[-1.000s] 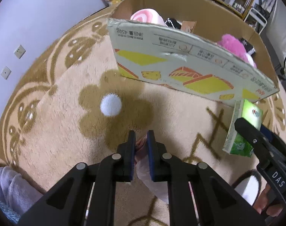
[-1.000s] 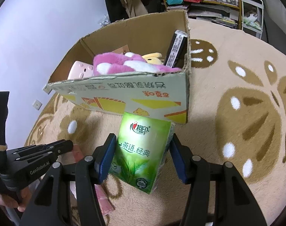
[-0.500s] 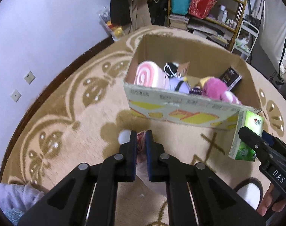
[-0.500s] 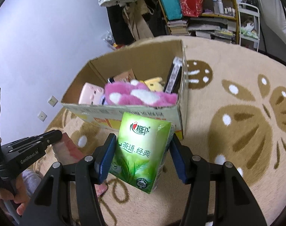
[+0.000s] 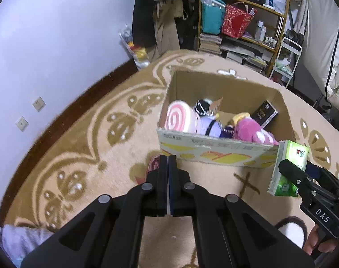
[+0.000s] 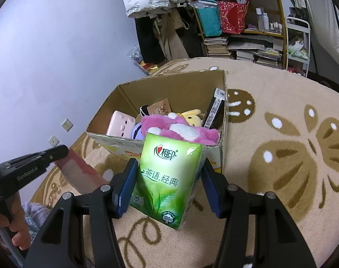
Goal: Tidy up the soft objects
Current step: 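Lift the pink bag and green tissue pack over the cardboard box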
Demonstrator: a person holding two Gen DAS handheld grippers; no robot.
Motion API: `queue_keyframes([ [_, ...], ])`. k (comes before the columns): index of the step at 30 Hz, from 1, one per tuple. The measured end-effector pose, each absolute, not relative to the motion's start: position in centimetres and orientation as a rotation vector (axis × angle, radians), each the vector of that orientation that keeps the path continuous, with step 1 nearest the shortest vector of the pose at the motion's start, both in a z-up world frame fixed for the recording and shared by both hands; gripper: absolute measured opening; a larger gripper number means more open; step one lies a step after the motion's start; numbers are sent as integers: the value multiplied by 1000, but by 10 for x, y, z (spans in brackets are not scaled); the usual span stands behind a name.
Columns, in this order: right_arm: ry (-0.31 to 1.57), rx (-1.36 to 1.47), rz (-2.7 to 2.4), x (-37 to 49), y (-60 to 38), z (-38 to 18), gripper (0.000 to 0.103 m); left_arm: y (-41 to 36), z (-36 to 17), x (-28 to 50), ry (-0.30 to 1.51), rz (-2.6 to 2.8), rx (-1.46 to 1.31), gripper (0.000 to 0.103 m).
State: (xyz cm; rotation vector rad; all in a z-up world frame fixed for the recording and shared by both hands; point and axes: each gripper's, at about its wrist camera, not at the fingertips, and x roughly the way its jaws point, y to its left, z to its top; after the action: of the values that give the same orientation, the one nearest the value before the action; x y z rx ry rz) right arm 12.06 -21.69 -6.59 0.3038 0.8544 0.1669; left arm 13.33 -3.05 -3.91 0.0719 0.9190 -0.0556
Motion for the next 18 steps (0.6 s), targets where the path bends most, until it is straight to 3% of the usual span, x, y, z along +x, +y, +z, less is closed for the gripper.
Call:
queue_keyframes([
  [18,733,240,186,129,-215,-9,59,-33,90,156,665,-72,95,0],
])
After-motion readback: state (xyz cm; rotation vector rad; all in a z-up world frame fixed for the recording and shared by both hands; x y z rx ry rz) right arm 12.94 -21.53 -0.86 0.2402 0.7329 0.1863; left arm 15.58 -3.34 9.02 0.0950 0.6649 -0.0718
